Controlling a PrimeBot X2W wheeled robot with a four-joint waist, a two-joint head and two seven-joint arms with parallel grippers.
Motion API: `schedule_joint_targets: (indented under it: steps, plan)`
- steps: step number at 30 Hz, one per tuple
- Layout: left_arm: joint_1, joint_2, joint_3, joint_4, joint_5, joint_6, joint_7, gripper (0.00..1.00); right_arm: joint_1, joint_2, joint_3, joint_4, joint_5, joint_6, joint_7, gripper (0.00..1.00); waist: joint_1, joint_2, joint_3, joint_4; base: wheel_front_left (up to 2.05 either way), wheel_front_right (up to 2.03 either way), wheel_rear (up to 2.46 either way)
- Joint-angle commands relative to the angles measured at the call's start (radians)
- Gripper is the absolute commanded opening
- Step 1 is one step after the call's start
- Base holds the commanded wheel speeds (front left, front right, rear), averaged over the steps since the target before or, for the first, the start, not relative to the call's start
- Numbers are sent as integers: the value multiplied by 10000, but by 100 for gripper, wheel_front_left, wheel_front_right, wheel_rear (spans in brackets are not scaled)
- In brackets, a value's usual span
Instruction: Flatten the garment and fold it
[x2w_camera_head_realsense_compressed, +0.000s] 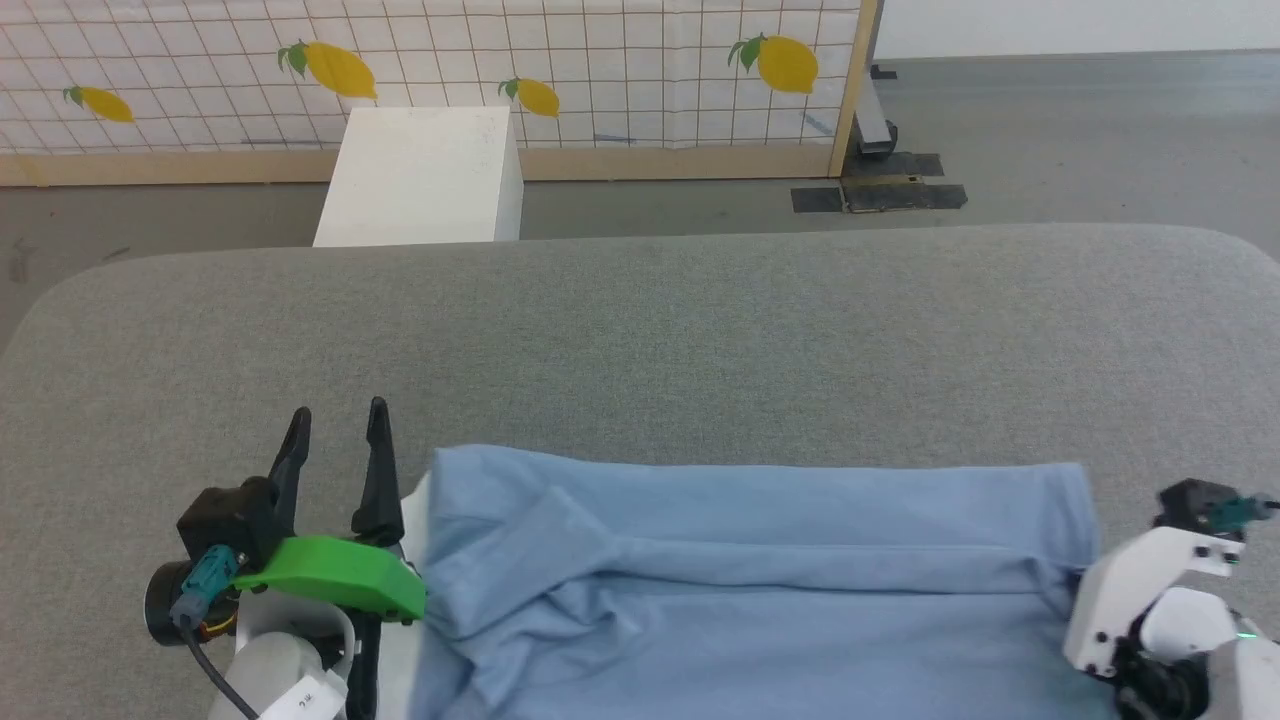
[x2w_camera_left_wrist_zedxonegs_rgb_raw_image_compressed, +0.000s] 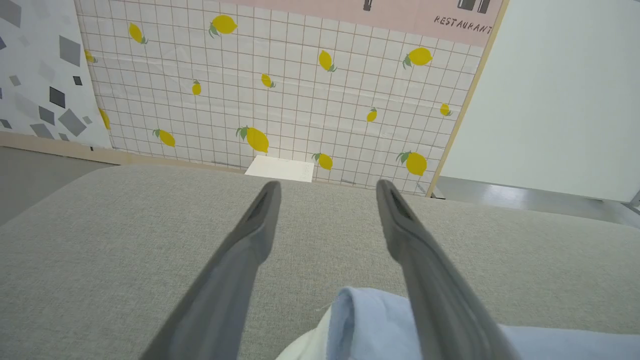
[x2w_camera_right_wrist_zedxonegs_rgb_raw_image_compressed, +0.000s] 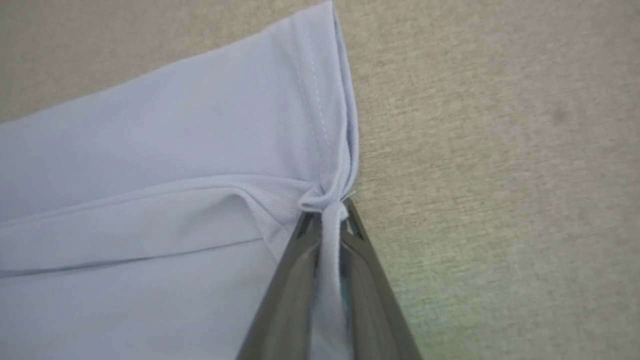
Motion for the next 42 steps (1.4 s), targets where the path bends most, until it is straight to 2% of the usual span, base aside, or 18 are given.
schedule_joint_targets:
  steps: [1,6,12,16,19,23,25,31,35,38,42]
  plan:
    - [-88,-62,71,0,131,-76,-47,100,119,-88,-375,-140,-471,-21,-227,0,0,0,20,-15,0,0,0]
    - [-130,-151,199,56,222,-211,-47,100,-118,-92,-1798,-443,-2010,-21,-1040,0,0,0,142,-38,0,0,0]
    - [-169,-232,319,115,336,-309,-47,100,-387,-311,-2962,-341,-3301,-21,-1686,0,0,0,189,-42,0,0,0]
    - [-142,-271,389,141,425,-340,-47,100,-528,-348,-3196,-223,-3626,-21,-2030,0,0,0,123,-55,0,0,0]
    - [-76,-293,404,179,492,-369,-47,100,-467,-316,-2907,-237,-3484,-21,-2060,0,0,0,11,-31,0,0,0]
    - [32,-285,423,210,578,-413,-47,100,-115,-219,-1994,-1048,-2745,-21,-1526,0,0,0,-122,5,0,0,0]
    - [77,-278,438,229,598,-437,-47,100,184,-157,-1453,-1991,-2133,-21,-972,0,0,0,-186,36,0,0,0]
    - [143,-269,457,255,641,-480,-47,100,1540,-94,1108,-6148,-217,-21,1444,0,0,0,-255,112,0,0,0]
    - [98,-294,439,289,630,-498,-47,100,2041,-90,2972,-8335,255,-21,2389,0,0,0,-218,246,0,0,0]
    - [33,-298,425,306,622,-522,-47,100,1986,-90,4269,-8840,286,-21,2554,0,0,0,-147,342,0,0,0]
    - [-118,-332,393,302,618,-546,-47,100,1491,-89,5888,-8310,145,-21,2294,0,0,0,38,491,0,0,0]
